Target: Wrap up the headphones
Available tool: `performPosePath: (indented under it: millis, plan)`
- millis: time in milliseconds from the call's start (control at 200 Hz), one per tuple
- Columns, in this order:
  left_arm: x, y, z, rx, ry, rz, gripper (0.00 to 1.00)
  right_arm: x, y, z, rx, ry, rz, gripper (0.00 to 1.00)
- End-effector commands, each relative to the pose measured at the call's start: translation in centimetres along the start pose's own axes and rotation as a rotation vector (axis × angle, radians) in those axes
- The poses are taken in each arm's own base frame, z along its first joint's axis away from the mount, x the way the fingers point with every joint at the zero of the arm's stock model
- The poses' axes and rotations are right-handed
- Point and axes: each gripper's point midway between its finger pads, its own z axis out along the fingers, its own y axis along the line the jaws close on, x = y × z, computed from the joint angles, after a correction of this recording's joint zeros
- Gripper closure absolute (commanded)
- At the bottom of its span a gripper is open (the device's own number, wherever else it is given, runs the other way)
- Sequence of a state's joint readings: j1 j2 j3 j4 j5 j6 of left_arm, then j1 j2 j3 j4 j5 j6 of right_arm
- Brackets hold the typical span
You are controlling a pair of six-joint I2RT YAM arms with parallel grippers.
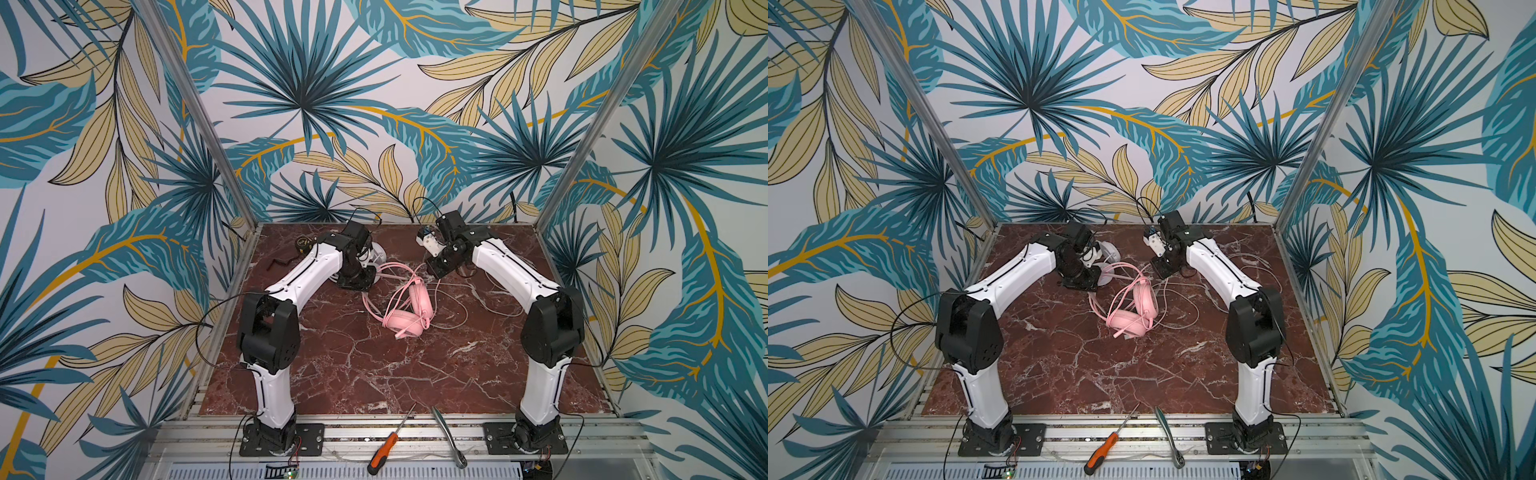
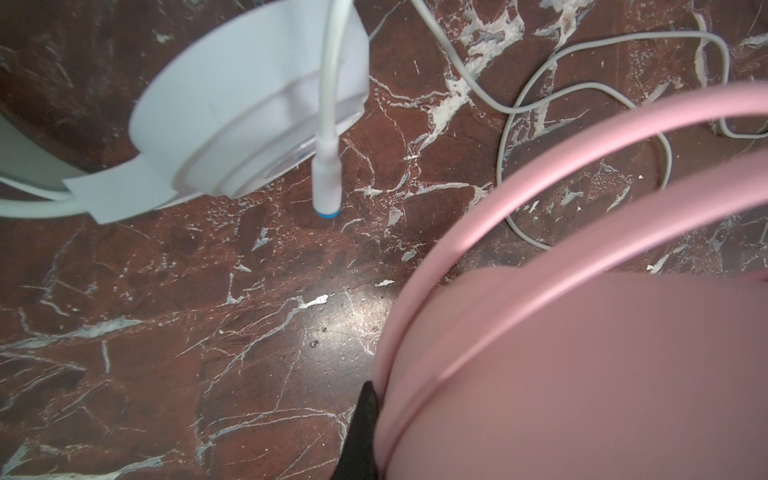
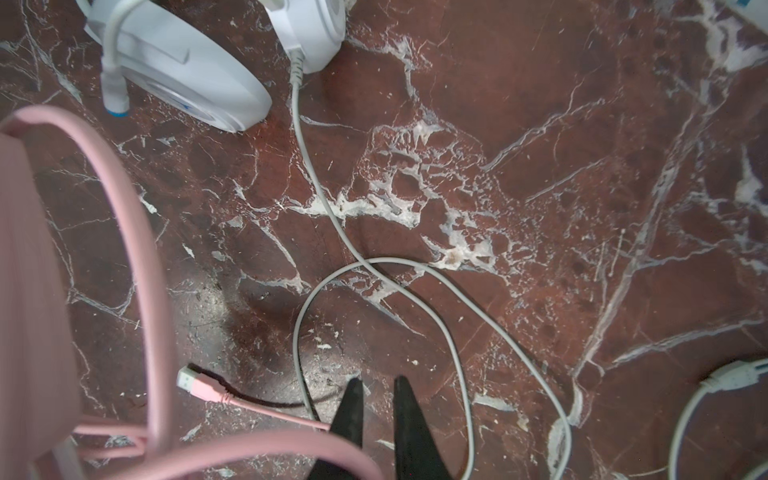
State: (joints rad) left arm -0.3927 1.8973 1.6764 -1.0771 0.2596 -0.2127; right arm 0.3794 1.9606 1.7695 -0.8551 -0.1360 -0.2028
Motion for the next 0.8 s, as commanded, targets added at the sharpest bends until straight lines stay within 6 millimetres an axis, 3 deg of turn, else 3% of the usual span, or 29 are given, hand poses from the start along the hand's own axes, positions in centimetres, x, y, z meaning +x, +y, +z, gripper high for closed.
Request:
performPosePath:
  millis: [0, 546, 796]
  plan:
    - [-0.5, -2.1, -2.7, 0.105, -0.05, 0.023, 1.0, 1.1, 0.4, 1.9, -0.047, 0.034, 0.087, 0.83]
    - [-1.3, -1.2, -3.4, 0.218, -0.108, -0.09, 1.0, 4.4, 1.8, 4.9, -0.126, 0.092, 0.29, 0.8]
    - [-1.1, -0.3, -2.1, 0.227, -0.092, -0.174, 1.0, 5.9, 2.5, 6.1, -0.153, 0.118, 0.369, 0.79]
